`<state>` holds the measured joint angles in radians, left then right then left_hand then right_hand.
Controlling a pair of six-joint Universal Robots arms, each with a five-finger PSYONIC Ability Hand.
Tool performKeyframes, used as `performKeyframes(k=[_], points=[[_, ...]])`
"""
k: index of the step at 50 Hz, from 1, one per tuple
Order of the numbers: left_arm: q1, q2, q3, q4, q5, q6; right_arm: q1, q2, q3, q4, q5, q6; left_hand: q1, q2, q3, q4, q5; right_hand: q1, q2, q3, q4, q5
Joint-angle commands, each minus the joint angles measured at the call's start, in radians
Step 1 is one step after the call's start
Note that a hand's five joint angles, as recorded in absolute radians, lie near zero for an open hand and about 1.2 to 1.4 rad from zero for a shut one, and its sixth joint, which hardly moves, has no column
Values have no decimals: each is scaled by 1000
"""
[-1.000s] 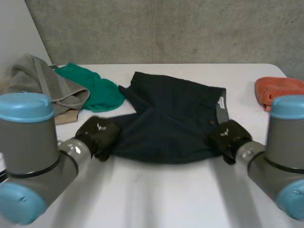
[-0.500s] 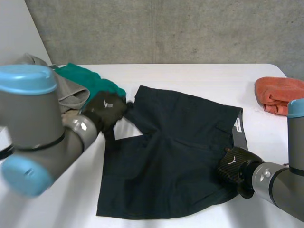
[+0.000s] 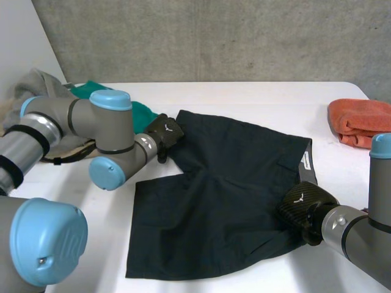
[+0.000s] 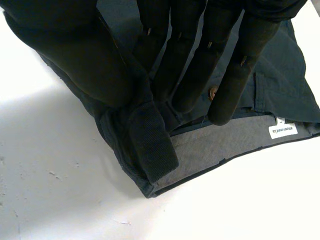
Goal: Fold the laundry.
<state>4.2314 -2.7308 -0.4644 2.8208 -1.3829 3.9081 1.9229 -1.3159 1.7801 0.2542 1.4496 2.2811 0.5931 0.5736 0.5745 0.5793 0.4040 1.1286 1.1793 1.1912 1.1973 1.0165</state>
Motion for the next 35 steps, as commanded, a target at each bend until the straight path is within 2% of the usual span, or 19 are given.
performKeyframes(k=[1,6,10,11,16,18,21,22,23,24,25,30,35], points=[[-25,-27,35,15,-36,60,1,-5,2,-12,0,3,803,823,822,817,818,268,217,205,199,205],[-28,-38,27,34,-123,99,2,-8,5,-13,0,3,803,823,822,817,818,268,217,205,199,205],[-18,-29,20,54,-266,125,4,-13,7,-13,0,6,803,823,822,817,818,268,217,205,199,205],[-18,-15,12,57,-333,137,5,-14,7,-13,0,6,803,823,822,817,818,268,217,205,199,205],[-34,37,-63,61,-485,217,11,-14,7,-12,0,6,803,823,822,817,818,268,217,205,199,205],[-39,57,-92,69,-489,238,16,-16,7,-12,1,6,803,823,822,817,818,268,217,205,199,205],[-51,95,-151,118,-415,241,27,-16,7,-12,6,6,803,823,822,817,818,268,217,205,199,205],[-54,106,-167,130,-389,235,33,-16,7,-12,9,6,594,614,613,608,609,268,217,205,199,205],[-59,133,-204,159,-340,223,36,-16,7,-12,11,8,-123,-103,-104,-109,-108,268,217,205,199,205],[-61,146,-221,169,-326,218,39,-16,7,-13,12,8,-351,-331,-332,-337,-336,268,217,205,199,205],[-61,161,-241,181,-312,208,41,-16,9,-13,12,11,-419,-399,-400,-405,-404,268,217,205,199,205],[-51,287,-362,247,-321,154,48,-16,10,-26,12,40,-419,-399,-400,-405,-404,268,217,205,199,205],[-45,452,-520,224,-338,53,50,-16,-1,-52,5,95,-419,-399,-400,-405,-404,268,217,205,199,205]])
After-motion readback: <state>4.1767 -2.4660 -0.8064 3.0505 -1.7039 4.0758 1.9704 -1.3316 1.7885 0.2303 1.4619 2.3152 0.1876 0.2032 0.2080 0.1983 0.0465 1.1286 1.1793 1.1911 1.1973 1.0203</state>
